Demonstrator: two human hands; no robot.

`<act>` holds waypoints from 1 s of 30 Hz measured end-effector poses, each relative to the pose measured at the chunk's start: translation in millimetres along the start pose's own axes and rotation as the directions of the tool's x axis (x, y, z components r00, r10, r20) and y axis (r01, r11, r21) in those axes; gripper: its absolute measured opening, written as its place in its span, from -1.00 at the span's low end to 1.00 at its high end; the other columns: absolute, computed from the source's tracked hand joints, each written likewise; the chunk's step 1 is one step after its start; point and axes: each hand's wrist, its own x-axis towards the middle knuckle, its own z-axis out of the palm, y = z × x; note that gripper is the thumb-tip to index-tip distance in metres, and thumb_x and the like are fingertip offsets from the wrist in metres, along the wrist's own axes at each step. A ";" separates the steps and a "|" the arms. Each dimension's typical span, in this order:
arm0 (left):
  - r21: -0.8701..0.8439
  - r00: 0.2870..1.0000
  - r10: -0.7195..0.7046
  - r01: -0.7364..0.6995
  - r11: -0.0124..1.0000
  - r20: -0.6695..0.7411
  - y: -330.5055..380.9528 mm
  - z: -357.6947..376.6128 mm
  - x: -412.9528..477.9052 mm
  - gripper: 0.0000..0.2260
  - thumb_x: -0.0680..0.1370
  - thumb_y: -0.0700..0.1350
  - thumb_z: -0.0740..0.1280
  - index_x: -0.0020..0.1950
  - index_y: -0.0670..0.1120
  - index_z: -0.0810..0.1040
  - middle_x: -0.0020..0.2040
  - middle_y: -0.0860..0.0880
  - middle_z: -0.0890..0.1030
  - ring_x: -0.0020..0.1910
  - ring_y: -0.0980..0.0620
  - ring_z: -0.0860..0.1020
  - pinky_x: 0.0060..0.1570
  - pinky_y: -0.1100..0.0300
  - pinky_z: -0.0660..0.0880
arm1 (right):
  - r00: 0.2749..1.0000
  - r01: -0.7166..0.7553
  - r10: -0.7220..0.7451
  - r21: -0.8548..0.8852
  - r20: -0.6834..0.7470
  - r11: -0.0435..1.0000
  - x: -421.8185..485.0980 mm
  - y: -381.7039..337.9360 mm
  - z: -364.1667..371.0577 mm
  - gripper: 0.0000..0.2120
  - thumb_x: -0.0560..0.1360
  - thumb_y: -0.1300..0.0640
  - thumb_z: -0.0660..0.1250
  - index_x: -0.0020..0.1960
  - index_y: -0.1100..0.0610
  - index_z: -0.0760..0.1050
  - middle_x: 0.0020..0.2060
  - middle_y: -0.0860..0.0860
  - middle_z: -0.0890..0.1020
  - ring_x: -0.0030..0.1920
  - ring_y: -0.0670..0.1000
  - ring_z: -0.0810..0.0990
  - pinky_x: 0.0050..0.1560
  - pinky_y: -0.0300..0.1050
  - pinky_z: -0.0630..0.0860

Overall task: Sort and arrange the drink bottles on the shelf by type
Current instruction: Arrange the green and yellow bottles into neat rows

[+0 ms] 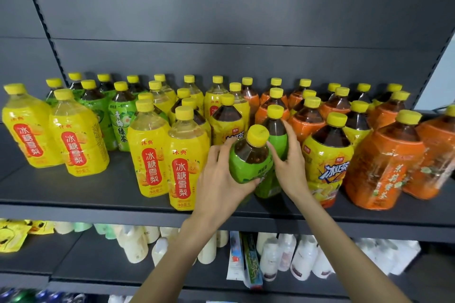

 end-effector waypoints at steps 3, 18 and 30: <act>-0.126 0.997 -0.076 0.072 0.989 -0.028 0.9 -2.1 -8.6 -0.19 0.26 0.13 0.56 0.41 0.09 0.25 0.28 0.11 0.41 0.20 0.24 0.37 0.14 0.30 0.38 | 1.000 -0.019 0.019 0.004 -0.017 1.000 -3.2 0.5 4.3 -0.31 0.45 -0.24 0.22 0.51 -0.06 0.13 0.40 0.02 0.32 0.41 -0.02 0.29 0.38 0.13 0.33; -0.513 0.936 -0.334 0.234 0.826 -0.113 -5.7 -49.5 -46.9 -0.31 0.11 0.11 0.63 0.16 0.20 0.41 0.10 0.21 0.54 0.04 0.29 0.53 0.07 0.24 0.50 | 0.973 -0.205 0.211 0.063 -0.096 0.977 -18.6 -9.8 7.6 -0.22 0.31 0.04 0.56 0.37 0.15 0.22 0.11 -0.04 0.48 0.08 -0.06 0.49 0.02 -0.26 0.42; -0.600 0.897 -0.433 0.298 0.742 -0.090 -41.5 -121.2 -87.9 -0.26 0.11 -0.01 0.56 0.28 0.01 0.44 0.10 -0.01 0.61 0.04 0.04 0.60 0.08 -0.02 0.55 | 0.955 -0.288 0.295 0.135 -0.035 0.948 -85.1 -51.9 -29.9 -0.27 0.16 -0.08 0.58 0.21 0.04 0.35 0.04 -0.05 0.58 0.06 -0.02 0.59 0.09 0.12 0.57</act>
